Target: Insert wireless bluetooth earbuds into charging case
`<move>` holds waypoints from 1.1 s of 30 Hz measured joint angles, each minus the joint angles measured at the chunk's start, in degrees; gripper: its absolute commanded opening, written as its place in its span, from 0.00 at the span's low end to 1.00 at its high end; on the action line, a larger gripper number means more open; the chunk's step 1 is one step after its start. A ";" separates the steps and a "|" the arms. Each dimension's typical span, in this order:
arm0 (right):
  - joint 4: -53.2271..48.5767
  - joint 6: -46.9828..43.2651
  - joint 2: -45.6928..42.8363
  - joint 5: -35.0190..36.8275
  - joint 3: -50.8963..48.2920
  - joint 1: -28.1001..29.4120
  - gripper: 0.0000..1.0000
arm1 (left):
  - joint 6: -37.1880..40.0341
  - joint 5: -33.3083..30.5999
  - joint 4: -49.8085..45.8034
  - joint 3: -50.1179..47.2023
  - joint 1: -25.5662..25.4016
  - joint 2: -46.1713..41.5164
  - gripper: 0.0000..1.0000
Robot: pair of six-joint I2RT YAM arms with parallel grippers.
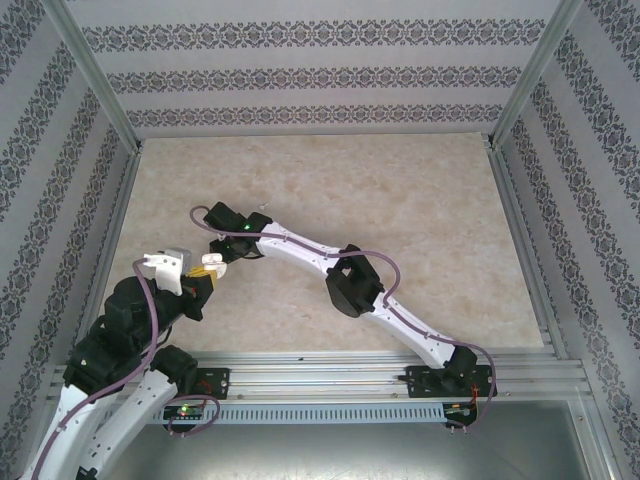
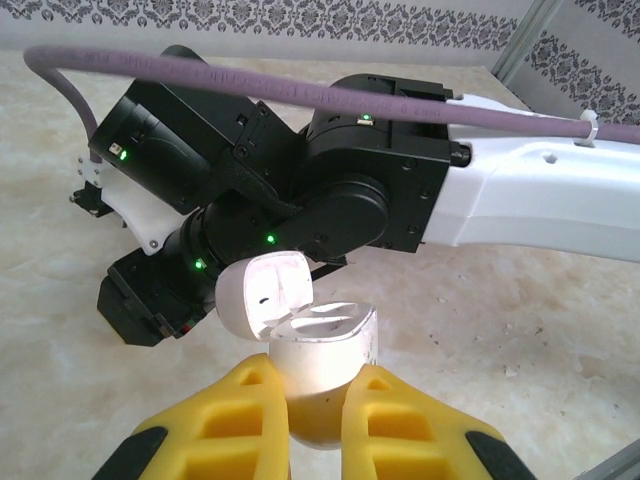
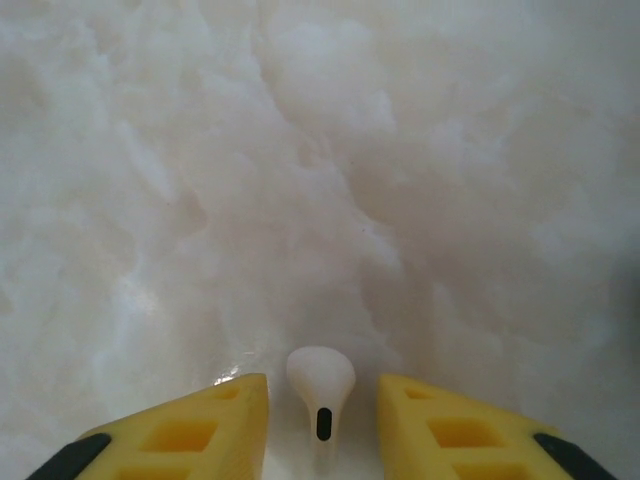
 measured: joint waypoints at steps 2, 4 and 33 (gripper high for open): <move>-0.09 -0.55 0.22 0.50 0.09 -0.02 0.23 | 0.00 0.02 -0.02 -0.09 0.00 0.00 0.00; -0.37 -0.85 0.24 0.83 0.17 -0.04 0.19 | 0.00 0.20 -0.02 -0.09 0.00 0.00 0.00; 17.92 11.15 -45.35 1.20 -75.19 -11.67 0.17 | -2.19 17.16 16.57 -6.54 0.00 11.72 0.00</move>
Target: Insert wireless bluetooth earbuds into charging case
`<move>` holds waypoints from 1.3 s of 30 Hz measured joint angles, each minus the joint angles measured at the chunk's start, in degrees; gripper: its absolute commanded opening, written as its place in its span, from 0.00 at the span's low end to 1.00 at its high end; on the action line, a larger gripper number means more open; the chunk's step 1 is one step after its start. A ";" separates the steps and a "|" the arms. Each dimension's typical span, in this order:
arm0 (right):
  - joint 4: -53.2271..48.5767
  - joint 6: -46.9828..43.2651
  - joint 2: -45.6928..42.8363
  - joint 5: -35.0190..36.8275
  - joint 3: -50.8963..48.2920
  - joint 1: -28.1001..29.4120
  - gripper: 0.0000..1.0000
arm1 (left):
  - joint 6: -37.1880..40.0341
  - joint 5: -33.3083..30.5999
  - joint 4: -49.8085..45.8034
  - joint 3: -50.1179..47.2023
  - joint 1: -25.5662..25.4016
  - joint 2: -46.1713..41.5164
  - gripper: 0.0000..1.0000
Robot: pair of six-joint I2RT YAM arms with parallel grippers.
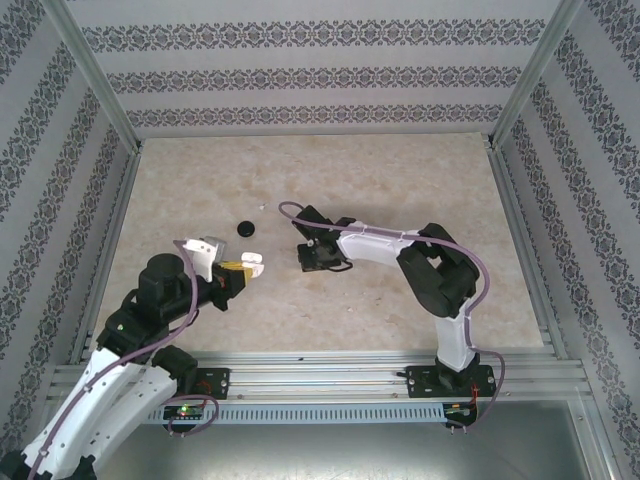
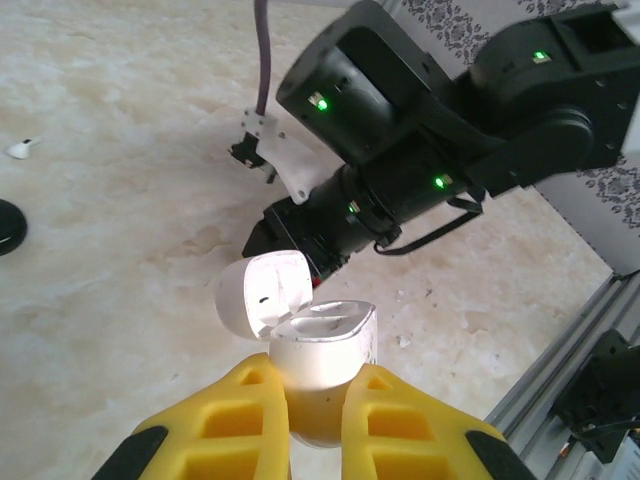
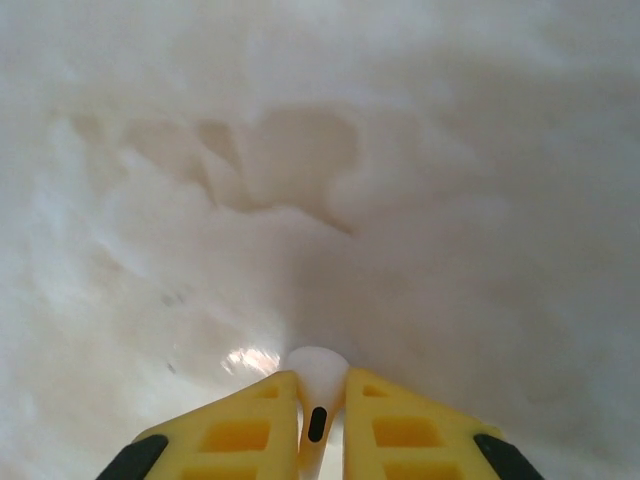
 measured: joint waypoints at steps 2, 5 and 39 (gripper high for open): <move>0.35 0.66 -0.85 0.07 -1.27 0.13 0.20 | -0.31 0.81 2.03 -0.20 0.00 1.90 0.00; 0.11 1.57 -1.03 0.07 -1.55 0.13 0.28 | -0.42 1.57 4.70 -0.31 0.00 4.50 0.00; -21.75 -6.19 6.58 -3.17 18.25 -0.02 0.35 | -0.15 2.08 7.26 -0.52 0.00 3.02 0.00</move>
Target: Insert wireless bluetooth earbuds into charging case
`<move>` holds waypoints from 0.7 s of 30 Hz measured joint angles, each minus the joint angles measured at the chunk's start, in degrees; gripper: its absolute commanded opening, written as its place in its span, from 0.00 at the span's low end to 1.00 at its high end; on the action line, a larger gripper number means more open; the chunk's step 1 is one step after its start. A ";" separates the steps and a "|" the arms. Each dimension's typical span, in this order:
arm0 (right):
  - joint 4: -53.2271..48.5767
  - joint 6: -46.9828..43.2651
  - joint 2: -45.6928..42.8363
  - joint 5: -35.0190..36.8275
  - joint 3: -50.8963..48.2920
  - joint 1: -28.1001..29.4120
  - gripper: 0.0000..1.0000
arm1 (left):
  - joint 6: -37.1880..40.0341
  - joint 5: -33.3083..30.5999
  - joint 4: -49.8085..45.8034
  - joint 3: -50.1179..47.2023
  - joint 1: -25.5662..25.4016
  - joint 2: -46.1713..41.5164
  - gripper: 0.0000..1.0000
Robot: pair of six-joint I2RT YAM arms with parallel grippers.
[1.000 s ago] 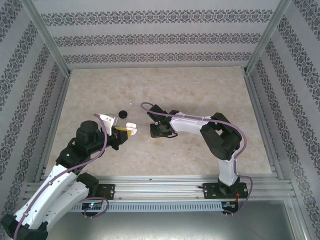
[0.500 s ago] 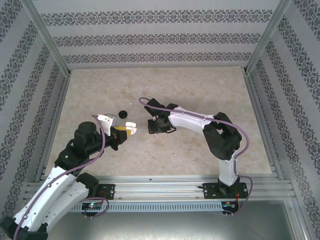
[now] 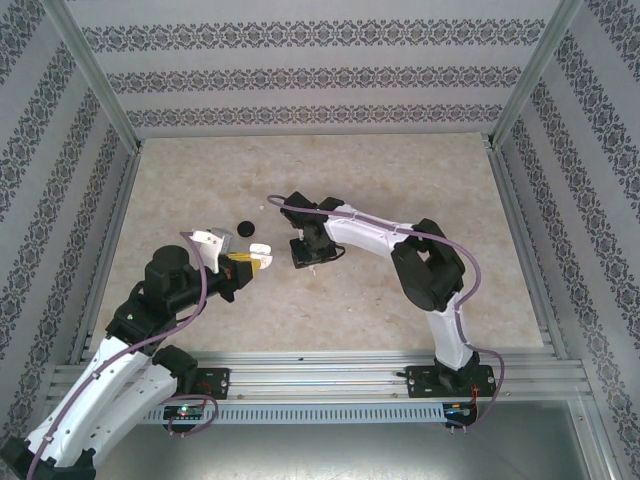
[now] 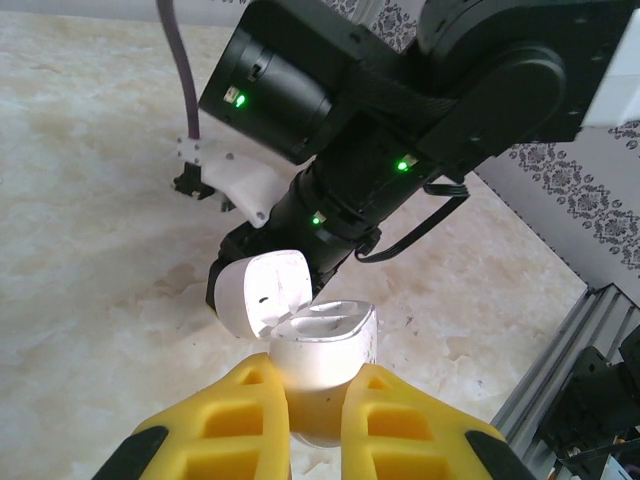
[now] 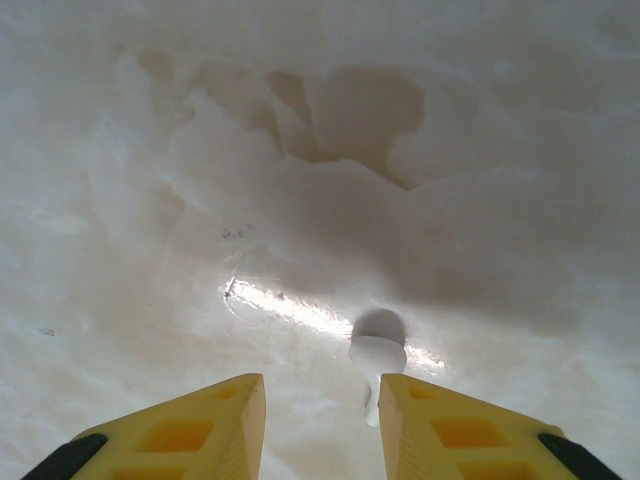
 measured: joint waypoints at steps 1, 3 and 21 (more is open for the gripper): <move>-0.70 -0.28 0.74 -0.22 0.61 0.00 0.35 | 0.00 -0.02 0.00 0.00 0.00 -0.17 0.00; -1.64 -0.85 1.79 -0.39 1.49 0.00 0.35 | 0.00 -0.02 0.00 0.00 0.00 -0.22 0.00; -5.53 -2.86 3.91 1.07 4.26 0.00 0.35 | 0.04 -0.02 -0.17 -0.96 0.00 -0.22 0.00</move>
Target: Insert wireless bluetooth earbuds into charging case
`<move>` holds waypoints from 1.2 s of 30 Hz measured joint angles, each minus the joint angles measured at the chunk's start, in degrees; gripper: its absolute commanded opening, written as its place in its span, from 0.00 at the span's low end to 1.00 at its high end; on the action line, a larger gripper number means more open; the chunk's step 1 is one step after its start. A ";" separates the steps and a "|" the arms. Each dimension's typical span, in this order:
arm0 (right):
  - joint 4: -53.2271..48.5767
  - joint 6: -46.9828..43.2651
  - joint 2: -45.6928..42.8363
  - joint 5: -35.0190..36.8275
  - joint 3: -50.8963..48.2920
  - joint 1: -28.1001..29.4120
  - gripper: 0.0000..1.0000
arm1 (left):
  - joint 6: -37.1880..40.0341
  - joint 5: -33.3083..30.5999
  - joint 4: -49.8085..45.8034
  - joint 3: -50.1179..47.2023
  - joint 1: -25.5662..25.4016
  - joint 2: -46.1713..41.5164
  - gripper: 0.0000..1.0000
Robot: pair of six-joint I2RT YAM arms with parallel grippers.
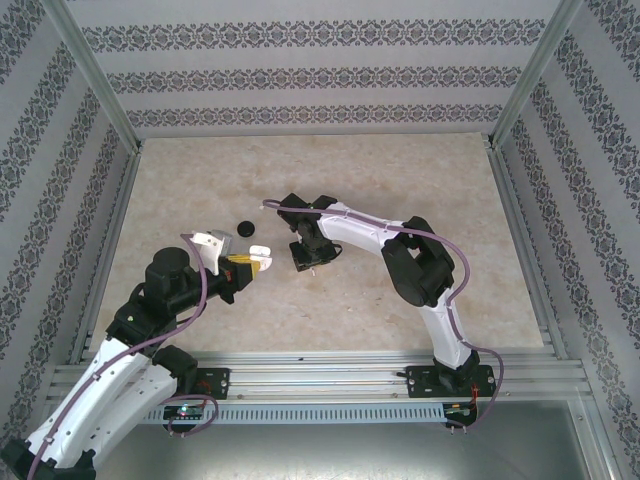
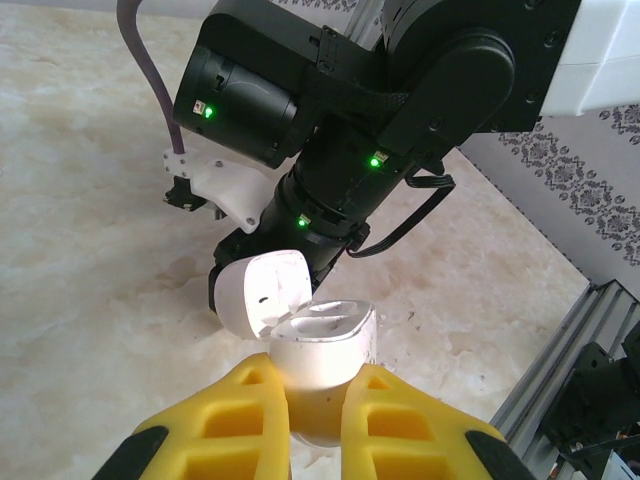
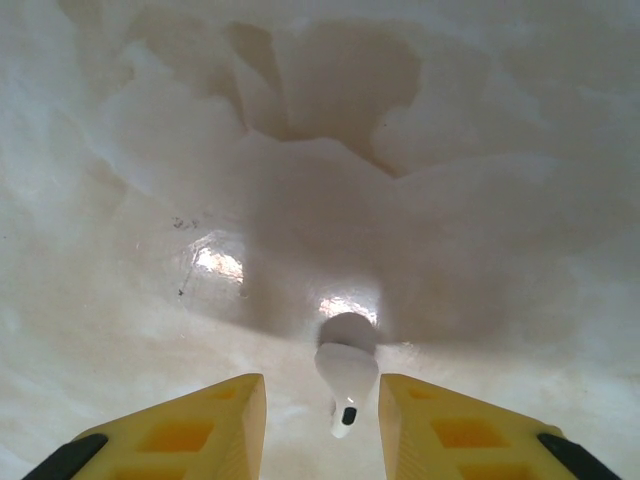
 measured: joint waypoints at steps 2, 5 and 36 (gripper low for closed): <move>-0.22 0.00 0.07 0.20 0.13 0.00 0.35 | 0.00 0.00 -0.02 0.00 0.00 0.13 0.00; -0.46 0.00 0.31 0.46 0.59 0.00 0.35 | 0.02 0.00 -0.02 0.00 0.00 0.24 0.00; -1.38 -0.02 3.39 -0.04 2.21 -0.98 0.29 | 0.85 0.07 -0.37 -0.46 0.00 0.90 0.00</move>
